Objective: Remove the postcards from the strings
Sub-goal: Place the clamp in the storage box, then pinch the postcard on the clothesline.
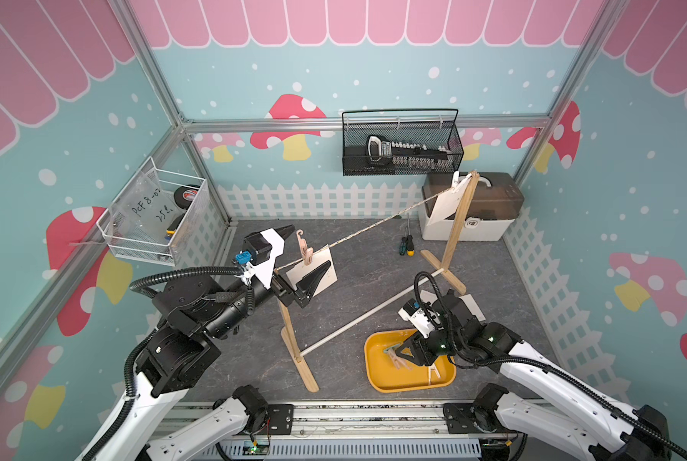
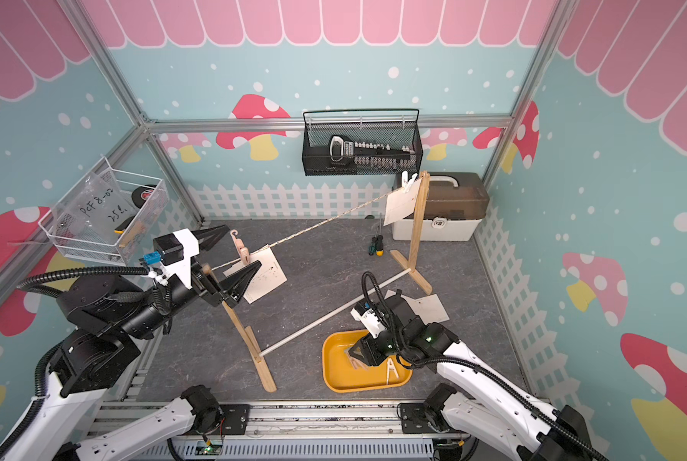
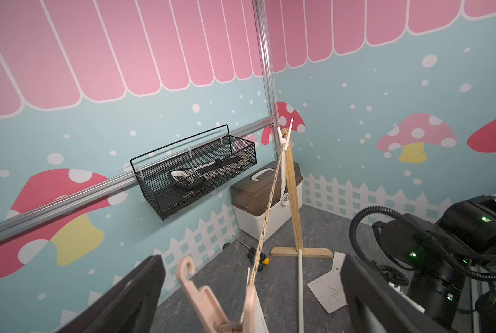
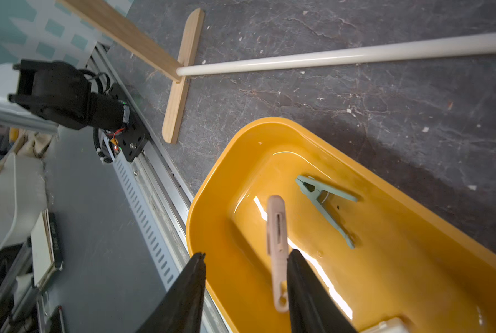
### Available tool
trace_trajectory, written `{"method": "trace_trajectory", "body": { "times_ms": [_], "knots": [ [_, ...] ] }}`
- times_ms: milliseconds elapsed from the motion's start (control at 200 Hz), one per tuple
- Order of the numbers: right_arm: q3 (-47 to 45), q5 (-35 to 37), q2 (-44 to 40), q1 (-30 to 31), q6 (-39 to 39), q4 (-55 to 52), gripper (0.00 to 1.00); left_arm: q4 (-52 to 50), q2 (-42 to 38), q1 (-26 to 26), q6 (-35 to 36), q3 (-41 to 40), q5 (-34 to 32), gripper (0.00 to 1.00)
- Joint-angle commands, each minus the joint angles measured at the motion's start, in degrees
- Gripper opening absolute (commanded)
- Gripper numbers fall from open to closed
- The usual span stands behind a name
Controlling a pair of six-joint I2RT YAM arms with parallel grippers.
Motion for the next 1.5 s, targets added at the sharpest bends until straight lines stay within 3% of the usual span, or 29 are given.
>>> {"method": "trace_trajectory", "body": {
  "times_ms": [0,140,395,535,736,1096,1326,1496],
  "knots": [
    [2.60,5.84,0.75,0.28,0.83,-3.59,0.65,-3.62,2.34,-0.11,0.22,3.73,-4.05,1.00],
    [7.09,7.10,1.34,0.26,-3.27,1.76,0.68,-8.45,5.27,-0.10,-1.24,8.16,-5.19,1.00],
    [15.87,-8.37,7.70,0.28,-12.90,25.67,0.68,-18.41,7.92,-0.02,-0.45,14.01,-1.95,1.00],
    [22.45,-15.05,14.38,0.27,-15.39,29.65,0.68,-20.91,7.20,0.44,0.19,15.59,-3.82,0.97],
    [26.94,-20.71,20.17,0.29,-14.37,35.46,0.68,-29.85,11.02,3.14,0.86,21.90,-1.38,0.88],
    [26.13,-22.95,22.37,0.27,-13.22,40.60,0.68,-39.26,19.71,12.47,-1.93,33.95,10.26,0.79],
    [25.55,-21.88,22.34,0.19,-13.48,43.47,0.68,-41.97,21.85,13.85,-2.18,36.86,14.21,0.74],
    [25.79,-20.65,22.57,0.19,-13.82,45.49,0.75,-43.49,21.92,13.87,-2.17,36.87,14.63,0.74]
  ]
}}
